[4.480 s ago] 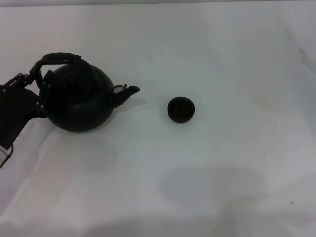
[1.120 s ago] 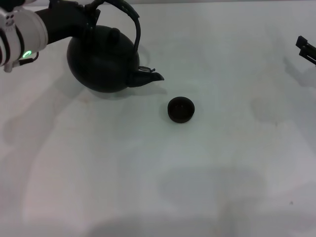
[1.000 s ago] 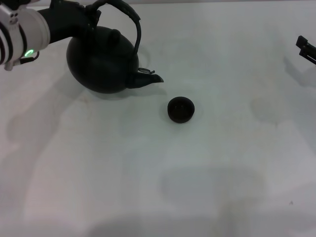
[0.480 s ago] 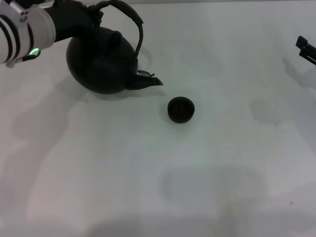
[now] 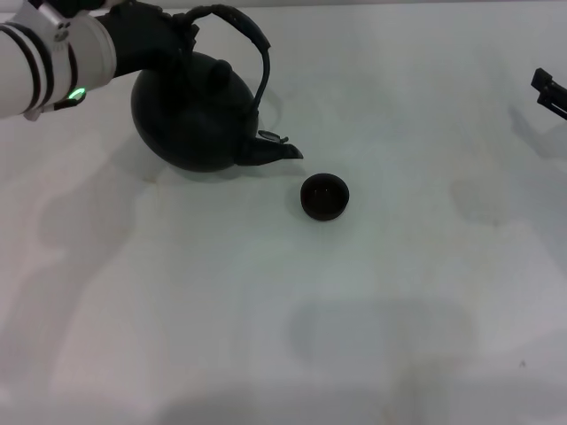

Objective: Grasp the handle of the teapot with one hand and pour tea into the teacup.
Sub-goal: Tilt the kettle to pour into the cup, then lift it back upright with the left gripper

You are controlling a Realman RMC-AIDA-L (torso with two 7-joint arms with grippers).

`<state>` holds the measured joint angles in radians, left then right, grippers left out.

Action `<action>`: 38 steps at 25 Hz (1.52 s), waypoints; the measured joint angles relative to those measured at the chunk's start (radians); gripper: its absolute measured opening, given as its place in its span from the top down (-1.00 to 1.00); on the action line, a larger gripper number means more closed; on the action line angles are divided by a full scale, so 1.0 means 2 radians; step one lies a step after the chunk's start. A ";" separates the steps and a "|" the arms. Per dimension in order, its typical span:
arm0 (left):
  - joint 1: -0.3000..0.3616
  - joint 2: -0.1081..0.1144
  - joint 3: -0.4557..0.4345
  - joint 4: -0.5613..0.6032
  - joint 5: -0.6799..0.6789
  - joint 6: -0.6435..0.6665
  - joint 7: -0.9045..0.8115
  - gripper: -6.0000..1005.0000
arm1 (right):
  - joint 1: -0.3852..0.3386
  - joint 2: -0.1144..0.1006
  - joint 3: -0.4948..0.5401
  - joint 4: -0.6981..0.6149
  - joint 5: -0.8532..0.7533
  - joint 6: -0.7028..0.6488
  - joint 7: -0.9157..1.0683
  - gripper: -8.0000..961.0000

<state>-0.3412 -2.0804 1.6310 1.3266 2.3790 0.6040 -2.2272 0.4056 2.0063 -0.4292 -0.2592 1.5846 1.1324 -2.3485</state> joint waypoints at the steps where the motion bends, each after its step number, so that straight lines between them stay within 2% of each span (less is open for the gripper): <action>1: -0.001 0.000 0.001 0.000 0.006 0.000 -0.001 0.78 | 0.000 0.000 0.000 0.000 0.000 0.000 0.000 -0.79; 9: -0.013 -0.001 0.012 -0.002 0.038 -0.001 -0.016 0.78 | -0.007 0.000 0.001 0.000 0.000 0.000 0.000 -0.79; 27: -0.044 0.001 0.013 -0.008 0.059 0.018 -0.021 0.78 | -0.007 0.000 0.002 0.000 0.001 -0.003 0.000 -0.79; 38: -0.051 0.000 0.023 -0.006 0.071 0.030 -0.022 0.78 | -0.005 0.000 0.002 0.000 0.002 -0.004 0.000 -0.79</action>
<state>-0.4427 -2.0806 1.6771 1.3144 2.5202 0.6643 -2.2703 0.3949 2.0064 -0.4249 -0.2592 1.5876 1.1242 -2.3485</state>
